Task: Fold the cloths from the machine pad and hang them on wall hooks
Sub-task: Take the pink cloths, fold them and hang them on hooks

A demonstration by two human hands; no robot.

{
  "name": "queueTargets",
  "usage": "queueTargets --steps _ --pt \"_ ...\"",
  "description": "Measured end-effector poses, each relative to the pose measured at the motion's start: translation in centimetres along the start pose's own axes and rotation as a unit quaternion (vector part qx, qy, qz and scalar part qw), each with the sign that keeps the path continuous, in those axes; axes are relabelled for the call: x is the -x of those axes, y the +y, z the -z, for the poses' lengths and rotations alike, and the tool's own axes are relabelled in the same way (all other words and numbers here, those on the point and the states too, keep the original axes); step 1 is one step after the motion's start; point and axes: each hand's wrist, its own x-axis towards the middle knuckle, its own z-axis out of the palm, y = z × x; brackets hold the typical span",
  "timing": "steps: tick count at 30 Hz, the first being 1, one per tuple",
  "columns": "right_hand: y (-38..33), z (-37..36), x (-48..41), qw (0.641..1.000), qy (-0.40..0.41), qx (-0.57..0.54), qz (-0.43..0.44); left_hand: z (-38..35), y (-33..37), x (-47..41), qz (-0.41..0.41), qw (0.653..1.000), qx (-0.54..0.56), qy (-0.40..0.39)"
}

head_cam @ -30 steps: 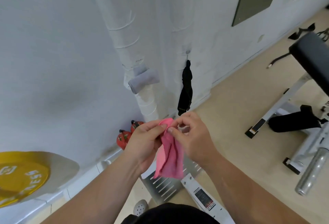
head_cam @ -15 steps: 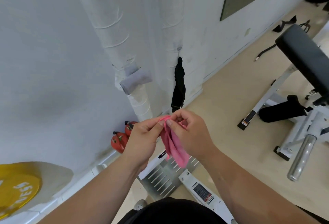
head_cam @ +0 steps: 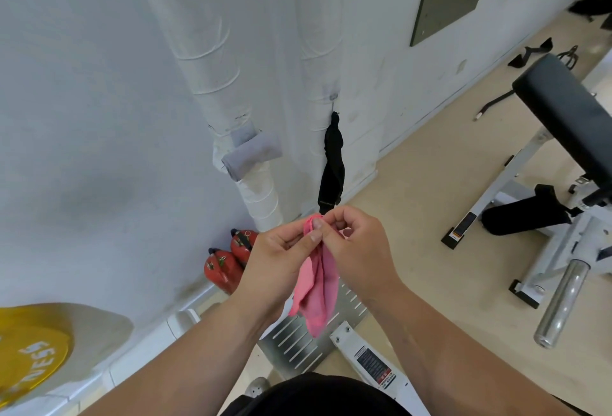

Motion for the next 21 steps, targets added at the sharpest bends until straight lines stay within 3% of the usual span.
queueTargets --steps 6,11,16,21 --pt "0.0 0.8 -0.5 1.000 -0.012 0.012 0.012 0.0 -0.2 -0.8 -0.007 0.996 -0.067 0.056" --pt "0.0 1.3 -0.9 0.991 -0.080 0.058 0.086 0.7 0.0 -3.5 -0.077 0.971 -0.192 0.119" --pt "2.9 3.6 -1.5 0.948 -0.165 0.246 0.120 2.9 1.5 -6.3 -0.142 0.943 -0.242 0.181" --pt "6.7 6.9 -2.3 0.867 -0.210 0.400 0.209 6.0 2.5 -8.1 -0.154 0.924 -0.279 0.210"
